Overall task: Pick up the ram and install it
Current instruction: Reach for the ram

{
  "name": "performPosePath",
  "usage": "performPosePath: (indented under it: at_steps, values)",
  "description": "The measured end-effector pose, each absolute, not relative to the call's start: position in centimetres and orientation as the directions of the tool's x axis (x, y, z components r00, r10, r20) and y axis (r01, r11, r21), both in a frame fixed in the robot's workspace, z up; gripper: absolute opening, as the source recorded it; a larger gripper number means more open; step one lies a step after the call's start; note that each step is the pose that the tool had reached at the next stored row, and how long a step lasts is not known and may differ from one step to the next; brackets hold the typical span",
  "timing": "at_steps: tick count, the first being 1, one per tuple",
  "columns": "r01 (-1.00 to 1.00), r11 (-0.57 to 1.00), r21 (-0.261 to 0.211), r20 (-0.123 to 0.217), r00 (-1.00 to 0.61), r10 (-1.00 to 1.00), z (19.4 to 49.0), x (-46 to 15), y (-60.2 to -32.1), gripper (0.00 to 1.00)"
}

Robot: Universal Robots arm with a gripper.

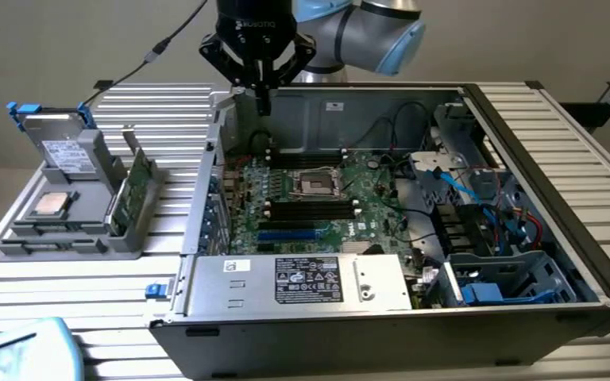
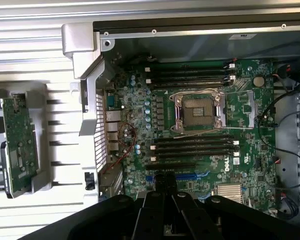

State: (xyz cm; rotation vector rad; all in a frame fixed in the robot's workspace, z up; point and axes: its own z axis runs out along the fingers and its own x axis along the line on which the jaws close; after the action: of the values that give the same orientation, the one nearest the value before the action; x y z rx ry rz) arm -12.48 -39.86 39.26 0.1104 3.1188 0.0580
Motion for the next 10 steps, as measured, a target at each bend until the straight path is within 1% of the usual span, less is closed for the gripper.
performPosePath:
  at_steps: [10]
  values:
    - [0.071, 0.997, 0.037, 0.000, -0.997, 0.071, 39.2, -16.9, -39.6, 0.11]
